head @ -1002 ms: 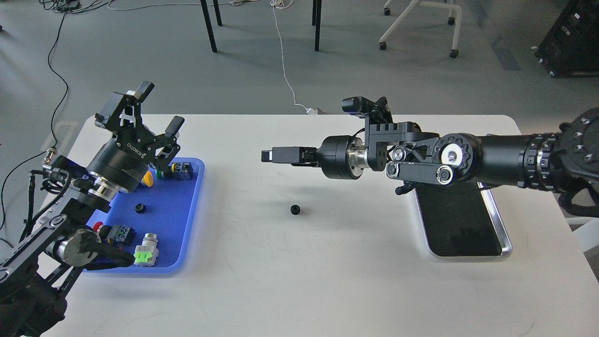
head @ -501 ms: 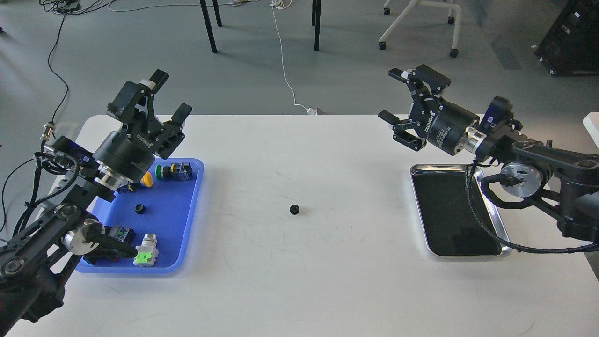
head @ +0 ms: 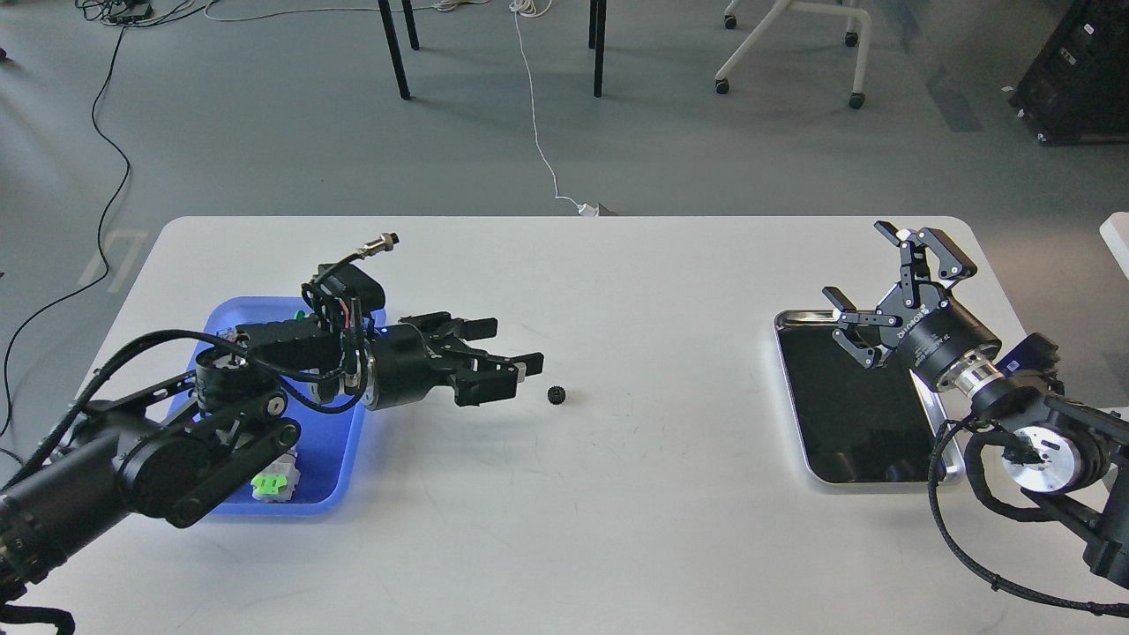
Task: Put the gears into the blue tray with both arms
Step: 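Reach the left gripper to the second black part and grasp it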
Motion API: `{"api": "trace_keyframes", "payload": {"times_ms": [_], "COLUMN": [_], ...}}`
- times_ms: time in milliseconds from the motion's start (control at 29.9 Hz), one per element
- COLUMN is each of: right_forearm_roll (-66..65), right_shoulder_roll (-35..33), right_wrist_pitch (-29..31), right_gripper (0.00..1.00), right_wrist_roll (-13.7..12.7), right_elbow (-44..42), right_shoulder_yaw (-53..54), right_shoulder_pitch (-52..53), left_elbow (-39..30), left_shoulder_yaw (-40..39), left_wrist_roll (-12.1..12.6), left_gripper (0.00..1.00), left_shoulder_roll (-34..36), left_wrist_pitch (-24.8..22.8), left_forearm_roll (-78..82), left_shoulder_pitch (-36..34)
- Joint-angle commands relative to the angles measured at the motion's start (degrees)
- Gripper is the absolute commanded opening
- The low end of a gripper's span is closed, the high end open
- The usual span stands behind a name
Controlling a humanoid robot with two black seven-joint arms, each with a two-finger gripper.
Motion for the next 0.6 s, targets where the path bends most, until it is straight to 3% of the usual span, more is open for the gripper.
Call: {"api": "trace_keyframes", "payload": {"times_ms": [0, 167, 568], "right_forearm_roll": [0.03, -0.15, -0.15], "right_shoulder_roll": [-0.22, -0.66, -1.27], "right_wrist_pitch": [-0.02, -0.02, -0.02], "right_gripper": [0.97, 0.97, 0.97], "right_wrist_roll": [0.0, 0.0, 0.0], "right_elbow": [0.13, 0.13, 0.13], "right_shoulder_yaw": [0.03, 0.03, 0.03], "right_shoulder_pitch": [-0.03, -0.12, -0.21], "left_elbow": [5.57, 9.53, 15.07], "left_shoulder_yaw": [6.88, 13.74, 17.53], "left_wrist_roll": [0.03, 0.03, 0.03], "left_gripper": [0.97, 0.96, 0.84], "left_shoulder_roll": [-3.25, -7.29, -10.63], "left_wrist_pitch": [4.3, 5.53, 5.62], "left_forearm_roll": [5.27, 5.27, 5.27], "left_shoulder_pitch": [-5.57, -11.03, -10.86]}}
